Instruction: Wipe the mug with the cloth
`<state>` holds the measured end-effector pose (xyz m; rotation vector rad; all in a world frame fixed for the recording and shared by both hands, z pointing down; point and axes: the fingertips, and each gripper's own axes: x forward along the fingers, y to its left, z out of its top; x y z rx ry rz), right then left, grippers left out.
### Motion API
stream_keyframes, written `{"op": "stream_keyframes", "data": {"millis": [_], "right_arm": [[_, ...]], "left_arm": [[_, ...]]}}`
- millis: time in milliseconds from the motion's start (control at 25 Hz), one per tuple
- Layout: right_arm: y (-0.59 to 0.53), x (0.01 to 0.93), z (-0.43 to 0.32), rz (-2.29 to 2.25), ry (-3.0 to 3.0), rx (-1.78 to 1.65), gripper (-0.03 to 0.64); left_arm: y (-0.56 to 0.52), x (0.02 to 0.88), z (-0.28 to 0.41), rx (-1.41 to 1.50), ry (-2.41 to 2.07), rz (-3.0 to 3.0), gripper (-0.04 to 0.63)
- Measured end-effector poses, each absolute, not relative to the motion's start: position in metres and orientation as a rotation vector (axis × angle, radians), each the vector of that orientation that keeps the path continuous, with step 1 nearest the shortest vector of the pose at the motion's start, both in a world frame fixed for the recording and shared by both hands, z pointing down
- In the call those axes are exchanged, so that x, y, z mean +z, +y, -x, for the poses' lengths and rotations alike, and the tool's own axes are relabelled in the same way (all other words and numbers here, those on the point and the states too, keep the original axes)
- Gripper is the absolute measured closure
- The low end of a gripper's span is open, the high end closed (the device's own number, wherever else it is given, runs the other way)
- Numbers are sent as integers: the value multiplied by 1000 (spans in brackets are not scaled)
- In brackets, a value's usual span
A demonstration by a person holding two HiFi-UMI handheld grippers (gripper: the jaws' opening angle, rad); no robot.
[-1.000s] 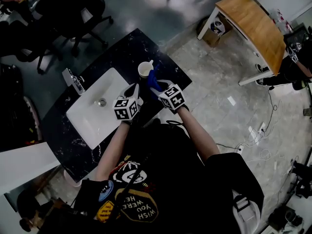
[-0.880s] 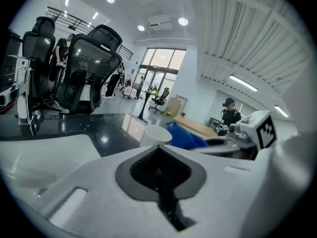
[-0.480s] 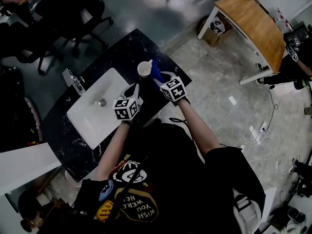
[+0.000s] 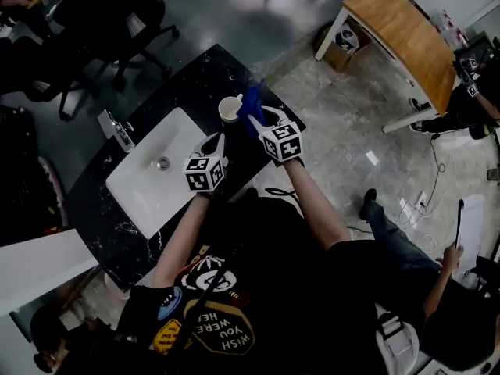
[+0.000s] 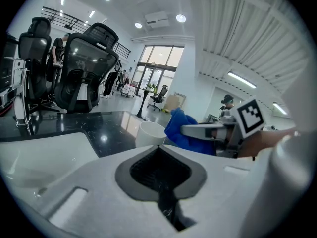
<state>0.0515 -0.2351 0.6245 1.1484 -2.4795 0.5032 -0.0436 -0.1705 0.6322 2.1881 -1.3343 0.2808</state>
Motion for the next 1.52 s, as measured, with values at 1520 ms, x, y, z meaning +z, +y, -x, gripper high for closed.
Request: {"op": "stream_keyframes", "data": {"millis": [1520], "right_arm": [[-236,652,-45,-1020,-2314,493,491]], "left_arm": [[-170,621,54,247,-1384,-2201,592]]}}
